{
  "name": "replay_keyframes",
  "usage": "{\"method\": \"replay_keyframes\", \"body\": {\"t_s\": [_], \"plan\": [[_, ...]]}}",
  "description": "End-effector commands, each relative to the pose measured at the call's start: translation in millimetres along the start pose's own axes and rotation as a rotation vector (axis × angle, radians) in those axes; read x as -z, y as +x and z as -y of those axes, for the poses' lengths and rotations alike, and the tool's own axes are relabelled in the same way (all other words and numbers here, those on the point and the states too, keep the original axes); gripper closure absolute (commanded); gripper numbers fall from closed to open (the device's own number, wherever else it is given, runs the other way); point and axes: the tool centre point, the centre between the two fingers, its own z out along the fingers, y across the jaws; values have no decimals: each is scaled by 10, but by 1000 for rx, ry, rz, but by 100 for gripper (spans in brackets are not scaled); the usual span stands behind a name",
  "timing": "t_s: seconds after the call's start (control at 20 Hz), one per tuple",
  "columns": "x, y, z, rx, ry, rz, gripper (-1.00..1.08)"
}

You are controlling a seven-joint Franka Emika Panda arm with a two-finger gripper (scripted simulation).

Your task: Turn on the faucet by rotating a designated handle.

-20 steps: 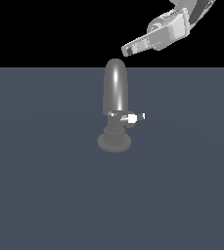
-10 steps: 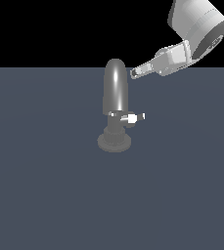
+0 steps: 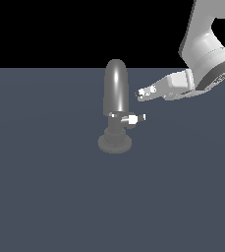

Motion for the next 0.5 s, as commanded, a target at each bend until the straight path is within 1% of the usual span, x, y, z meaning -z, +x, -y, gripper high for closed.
{"method": "replay_keyframes", "body": {"t_s": [0.0, 0.2, 0.45], "plan": [[1, 135, 32, -40, 20, 45, 108], [-7, 279, 56, -82, 40, 92, 108], [-17, 351, 64, -102, 50, 115, 108]]}}
